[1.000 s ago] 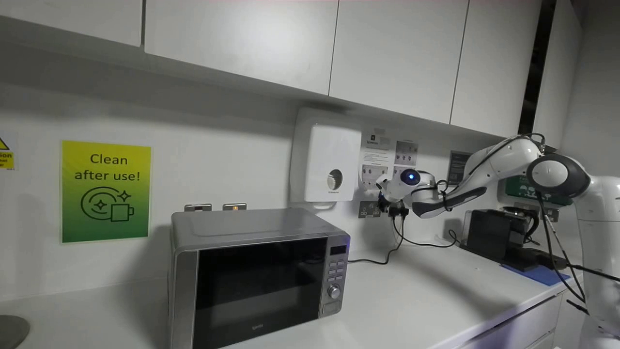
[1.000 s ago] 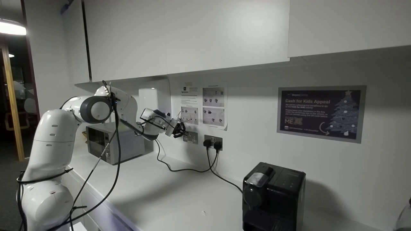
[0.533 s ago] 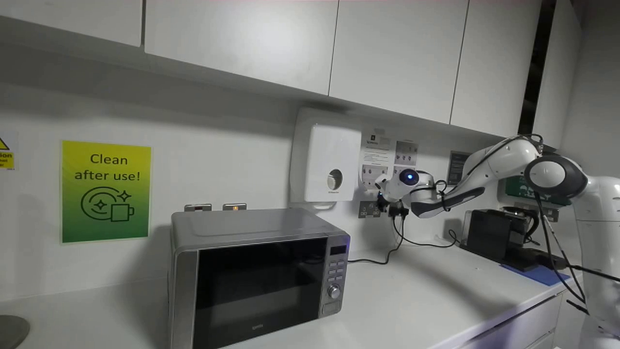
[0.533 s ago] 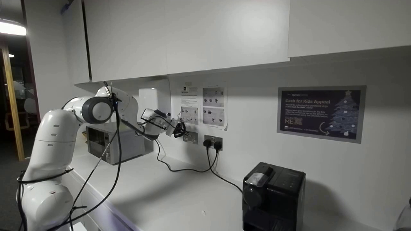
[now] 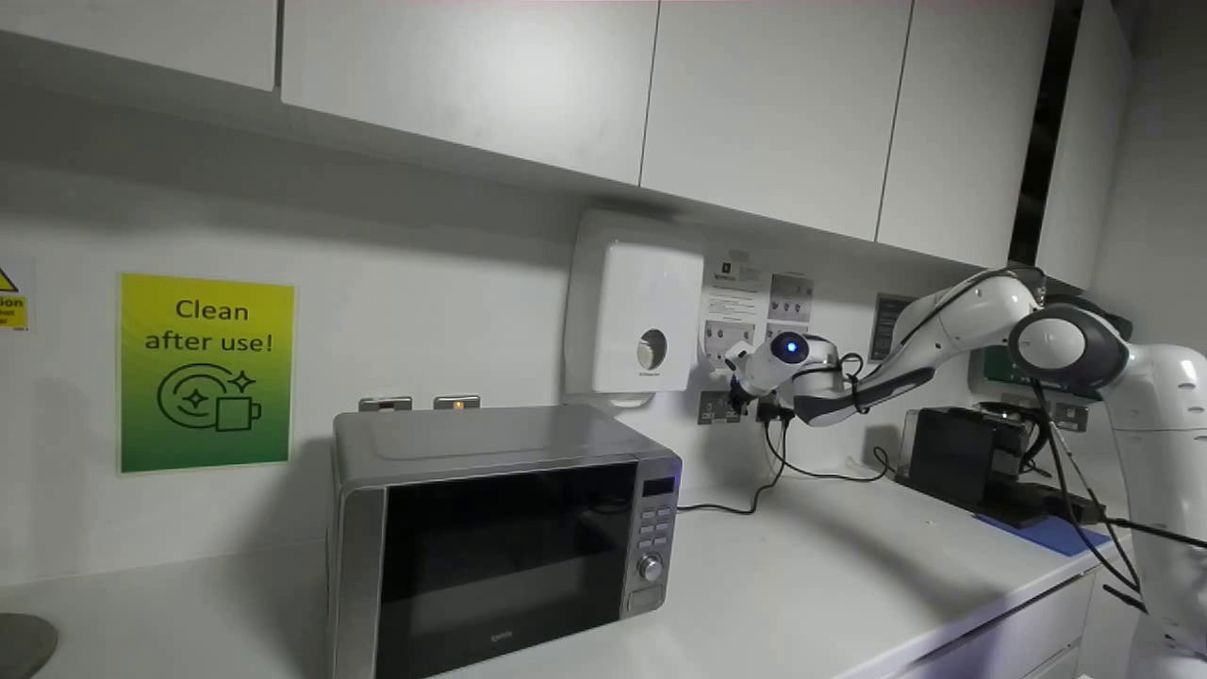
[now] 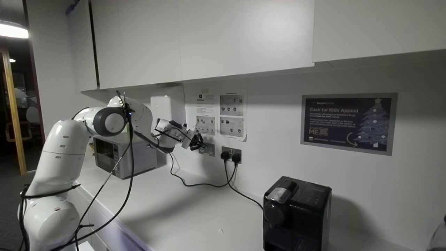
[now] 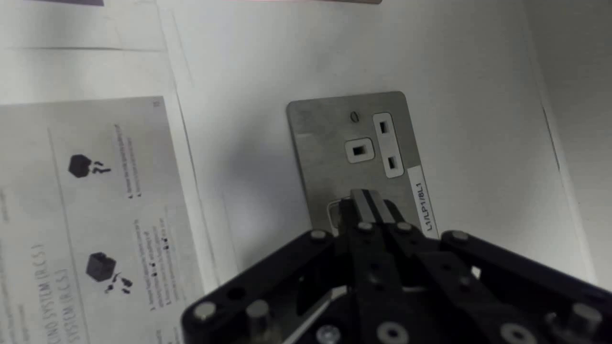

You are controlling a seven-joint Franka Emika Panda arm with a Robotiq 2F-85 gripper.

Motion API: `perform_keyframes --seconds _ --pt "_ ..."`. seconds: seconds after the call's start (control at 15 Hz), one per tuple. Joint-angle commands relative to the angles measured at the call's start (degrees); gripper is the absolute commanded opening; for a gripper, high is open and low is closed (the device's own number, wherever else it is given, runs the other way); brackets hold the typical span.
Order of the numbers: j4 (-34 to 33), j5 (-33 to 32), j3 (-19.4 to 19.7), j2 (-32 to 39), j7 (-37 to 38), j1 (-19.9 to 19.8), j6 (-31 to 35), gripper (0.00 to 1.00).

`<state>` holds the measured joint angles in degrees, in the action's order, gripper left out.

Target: Press a switch on the bottom left wall socket.

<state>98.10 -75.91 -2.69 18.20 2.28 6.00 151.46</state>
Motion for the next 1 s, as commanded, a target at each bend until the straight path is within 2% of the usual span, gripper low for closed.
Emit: perform_keyframes --seconds 0.0,0.93 --pt "-2.03 -0.89 0.25 0.92 -0.46 0.27 -0.87 0.0" --pt "-5.25 -0.84 0.25 3.98 -0.31 1.17 -3.3 0.0"
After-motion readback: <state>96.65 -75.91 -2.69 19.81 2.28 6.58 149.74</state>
